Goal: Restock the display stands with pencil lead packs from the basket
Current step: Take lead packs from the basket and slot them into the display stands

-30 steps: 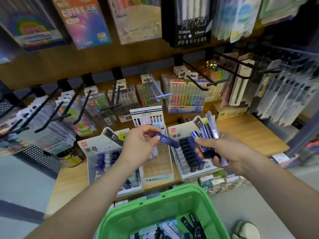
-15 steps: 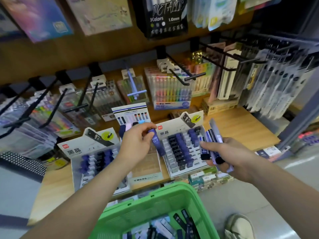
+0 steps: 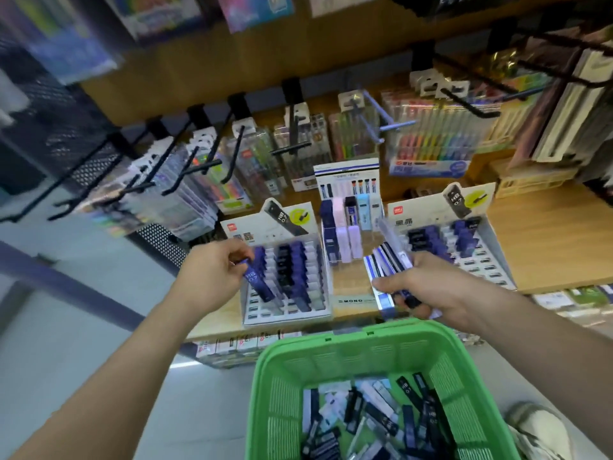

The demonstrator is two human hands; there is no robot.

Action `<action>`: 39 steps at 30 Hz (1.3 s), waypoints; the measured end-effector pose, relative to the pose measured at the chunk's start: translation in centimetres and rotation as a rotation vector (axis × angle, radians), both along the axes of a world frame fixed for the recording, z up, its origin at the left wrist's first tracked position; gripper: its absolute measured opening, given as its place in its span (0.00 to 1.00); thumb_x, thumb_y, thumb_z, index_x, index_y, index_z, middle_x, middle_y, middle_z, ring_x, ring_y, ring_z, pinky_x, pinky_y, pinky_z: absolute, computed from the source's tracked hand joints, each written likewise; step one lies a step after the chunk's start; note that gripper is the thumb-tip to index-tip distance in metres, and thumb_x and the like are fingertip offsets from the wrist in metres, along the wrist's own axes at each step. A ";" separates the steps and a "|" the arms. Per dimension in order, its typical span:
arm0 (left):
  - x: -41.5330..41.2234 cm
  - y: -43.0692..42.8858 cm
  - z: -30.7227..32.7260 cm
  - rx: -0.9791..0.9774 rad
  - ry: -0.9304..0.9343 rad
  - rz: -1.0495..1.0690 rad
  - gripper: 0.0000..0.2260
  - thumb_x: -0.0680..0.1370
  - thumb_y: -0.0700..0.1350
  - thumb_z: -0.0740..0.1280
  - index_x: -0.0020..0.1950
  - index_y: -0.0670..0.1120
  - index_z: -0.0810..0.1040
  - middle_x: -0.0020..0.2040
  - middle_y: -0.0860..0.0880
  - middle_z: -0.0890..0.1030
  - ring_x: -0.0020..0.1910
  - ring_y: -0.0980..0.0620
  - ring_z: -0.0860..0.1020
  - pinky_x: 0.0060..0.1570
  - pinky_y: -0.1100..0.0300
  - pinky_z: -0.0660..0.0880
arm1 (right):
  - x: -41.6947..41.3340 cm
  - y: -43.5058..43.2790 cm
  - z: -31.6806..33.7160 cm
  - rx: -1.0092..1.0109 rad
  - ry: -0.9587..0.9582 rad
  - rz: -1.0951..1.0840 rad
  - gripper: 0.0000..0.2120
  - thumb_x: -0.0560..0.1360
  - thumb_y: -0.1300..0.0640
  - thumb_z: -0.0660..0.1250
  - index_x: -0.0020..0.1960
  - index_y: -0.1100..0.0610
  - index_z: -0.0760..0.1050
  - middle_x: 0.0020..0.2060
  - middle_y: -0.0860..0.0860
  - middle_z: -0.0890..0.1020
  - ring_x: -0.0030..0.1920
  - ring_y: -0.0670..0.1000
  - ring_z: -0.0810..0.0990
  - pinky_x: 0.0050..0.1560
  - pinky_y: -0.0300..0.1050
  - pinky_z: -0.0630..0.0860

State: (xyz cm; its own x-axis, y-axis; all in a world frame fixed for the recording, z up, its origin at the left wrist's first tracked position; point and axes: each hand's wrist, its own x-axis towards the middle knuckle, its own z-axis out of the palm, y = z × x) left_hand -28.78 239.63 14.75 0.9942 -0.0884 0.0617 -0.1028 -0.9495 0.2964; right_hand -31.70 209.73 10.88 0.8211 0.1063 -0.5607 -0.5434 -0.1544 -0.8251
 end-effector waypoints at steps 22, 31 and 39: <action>2.3 4.8 -6.7 -0.086 0.032 0.064 0.09 0.76 0.37 0.68 0.55 0.44 0.82 0.51 0.47 0.84 0.51 0.47 0.80 0.56 0.55 0.75 | 1.4 6.3 -1.4 0.116 0.005 -0.124 0.11 0.74 0.55 0.73 0.51 0.60 0.75 0.24 0.47 0.80 0.30 0.50 0.83 0.20 0.37 0.69; 2.5 3.9 -8.2 0.039 0.132 -0.002 0.13 0.80 0.38 0.62 0.61 0.46 0.81 0.59 0.47 0.81 0.59 0.46 0.77 0.59 0.56 0.72 | 1.1 7.2 -1.1 0.111 0.041 -0.102 0.13 0.73 0.56 0.74 0.53 0.59 0.76 0.35 0.52 0.78 0.26 0.47 0.73 0.23 0.37 0.71; 2.8 3.0 -9.1 -0.005 0.068 0.125 0.06 0.76 0.37 0.66 0.48 0.46 0.81 0.45 0.48 0.83 0.47 0.46 0.80 0.46 0.57 0.74 | 1.0 7.0 -0.8 0.171 0.024 -0.117 0.11 0.74 0.58 0.74 0.52 0.58 0.76 0.28 0.51 0.73 0.27 0.47 0.70 0.23 0.37 0.70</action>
State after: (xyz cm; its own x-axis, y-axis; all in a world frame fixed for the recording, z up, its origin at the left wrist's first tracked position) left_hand -26.02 242.65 5.69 0.9993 0.0366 -0.0061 0.0368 -0.9522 0.3031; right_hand -30.72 216.74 10.04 0.8202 0.1062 -0.5622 -0.5692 0.0522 -0.8206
